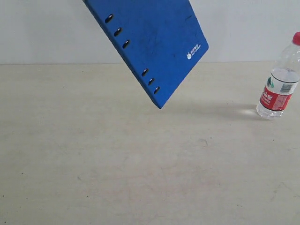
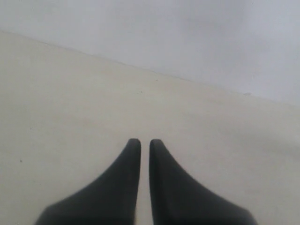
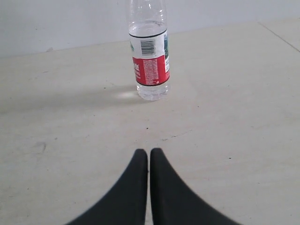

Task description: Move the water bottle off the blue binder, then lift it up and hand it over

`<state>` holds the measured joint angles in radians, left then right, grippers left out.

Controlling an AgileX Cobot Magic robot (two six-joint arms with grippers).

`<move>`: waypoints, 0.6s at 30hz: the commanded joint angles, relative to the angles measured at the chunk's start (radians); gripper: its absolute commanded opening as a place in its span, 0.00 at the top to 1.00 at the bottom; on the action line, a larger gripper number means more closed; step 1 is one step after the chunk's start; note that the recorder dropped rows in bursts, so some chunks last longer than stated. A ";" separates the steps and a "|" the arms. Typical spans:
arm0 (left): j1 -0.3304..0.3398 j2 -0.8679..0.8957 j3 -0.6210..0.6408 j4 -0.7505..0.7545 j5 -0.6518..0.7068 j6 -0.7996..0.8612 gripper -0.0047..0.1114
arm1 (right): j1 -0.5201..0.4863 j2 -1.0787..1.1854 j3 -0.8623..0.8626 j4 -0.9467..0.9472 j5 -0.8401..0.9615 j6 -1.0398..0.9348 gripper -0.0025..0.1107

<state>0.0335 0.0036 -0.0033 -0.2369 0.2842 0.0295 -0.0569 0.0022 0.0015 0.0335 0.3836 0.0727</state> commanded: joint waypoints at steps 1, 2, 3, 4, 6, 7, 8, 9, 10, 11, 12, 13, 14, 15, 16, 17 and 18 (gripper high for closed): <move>-0.036 -0.004 0.003 0.047 -0.005 0.050 0.90 | -0.003 -0.002 -0.002 -0.005 -0.006 0.000 0.98; -0.047 -0.004 0.003 0.054 0.028 0.061 0.90 | -0.003 -0.002 -0.002 -0.005 -0.006 0.000 0.98; -0.069 -0.004 0.003 0.049 0.083 0.068 0.90 | -0.003 -0.002 -0.002 -0.005 -0.006 0.000 0.98; -0.074 -0.004 0.003 0.049 0.083 0.068 0.90 | -0.003 -0.002 -0.002 -0.001 -0.006 0.000 0.98; -0.094 -0.004 0.003 0.049 0.083 0.068 0.90 | -0.003 -0.002 -0.002 -0.001 -0.006 0.000 0.98; -0.102 -0.004 0.003 0.049 0.083 0.068 0.90 | -0.003 -0.002 -0.002 -0.001 -0.006 0.000 0.98; -0.108 -0.004 0.003 0.049 0.083 0.059 0.90 | -0.003 -0.002 -0.002 -0.001 -0.006 0.000 0.98; -0.117 -0.004 0.003 0.049 0.083 0.055 0.90 | -0.003 -0.002 -0.002 -0.001 -0.006 0.000 0.98; -0.122 -0.004 0.003 0.049 0.083 0.054 0.90 | -0.003 -0.002 -0.002 -0.001 -0.006 0.000 0.98; -0.128 -0.004 0.003 0.049 0.083 0.054 0.90 | -0.003 -0.002 -0.002 -0.001 -0.006 0.000 0.98; -0.132 -0.004 0.003 0.049 0.083 0.054 0.90 | -0.003 -0.002 -0.002 -0.001 -0.006 0.000 0.98; -0.137 -0.004 0.003 0.049 0.083 0.054 0.90 | -0.003 -0.002 -0.002 -0.001 -0.006 0.000 0.98; -0.140 -0.004 0.003 0.048 0.083 0.054 0.90 | -0.003 -0.002 -0.002 -0.001 -0.006 0.000 0.98; -0.142 -0.004 0.003 0.038 0.083 0.054 0.90 | -0.003 -0.002 -0.002 -0.001 -0.006 0.000 0.98; -0.148 -0.004 0.003 0.038 0.083 0.051 0.90 | -0.003 -0.002 -0.002 -0.001 -0.006 0.000 0.98; -0.148 -0.004 0.003 0.038 0.080 0.036 0.90 | -0.003 -0.002 -0.002 -0.001 -0.006 0.000 0.98; -0.148 -0.004 0.003 0.050 0.074 0.019 0.90 | -0.003 -0.002 -0.002 -0.001 -0.006 0.000 0.98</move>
<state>-0.1061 0.0036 -0.0033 -0.1921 0.3634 0.0830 -0.0569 0.0022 0.0015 0.0335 0.3836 0.0769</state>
